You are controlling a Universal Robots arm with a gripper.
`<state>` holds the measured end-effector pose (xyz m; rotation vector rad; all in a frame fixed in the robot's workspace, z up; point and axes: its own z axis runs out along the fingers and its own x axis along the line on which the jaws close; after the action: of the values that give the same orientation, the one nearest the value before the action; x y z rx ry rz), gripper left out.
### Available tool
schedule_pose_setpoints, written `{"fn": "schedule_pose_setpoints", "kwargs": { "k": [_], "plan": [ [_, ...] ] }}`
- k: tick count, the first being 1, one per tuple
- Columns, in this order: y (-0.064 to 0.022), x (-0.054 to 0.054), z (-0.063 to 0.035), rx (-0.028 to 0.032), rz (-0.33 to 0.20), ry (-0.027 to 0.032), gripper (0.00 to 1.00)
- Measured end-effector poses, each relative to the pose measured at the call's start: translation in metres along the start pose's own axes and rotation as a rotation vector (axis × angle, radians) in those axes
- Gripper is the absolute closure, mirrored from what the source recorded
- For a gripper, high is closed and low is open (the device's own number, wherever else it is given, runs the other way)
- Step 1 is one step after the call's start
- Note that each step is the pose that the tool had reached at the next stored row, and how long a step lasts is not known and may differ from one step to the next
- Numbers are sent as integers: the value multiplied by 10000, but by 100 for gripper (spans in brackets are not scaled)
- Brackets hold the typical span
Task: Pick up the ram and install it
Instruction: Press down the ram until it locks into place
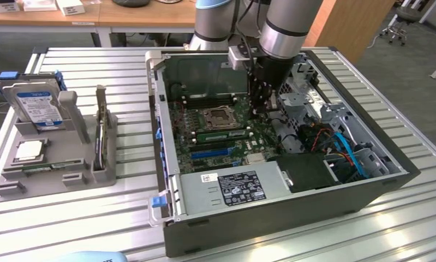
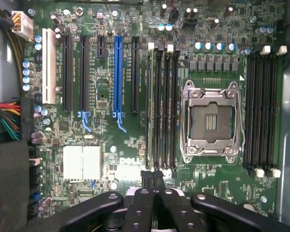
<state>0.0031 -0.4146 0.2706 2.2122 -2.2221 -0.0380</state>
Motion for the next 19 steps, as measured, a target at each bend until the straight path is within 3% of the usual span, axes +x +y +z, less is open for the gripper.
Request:
{"fn": "schedule_pose_setpoints", "kwargs": {
  "k": [6, 19],
  "plan": [
    [0, 0, 13, 0, 1, 0, 90],
    [-4, 3, 198, 0, 0, 1, 90]
  ]
}}
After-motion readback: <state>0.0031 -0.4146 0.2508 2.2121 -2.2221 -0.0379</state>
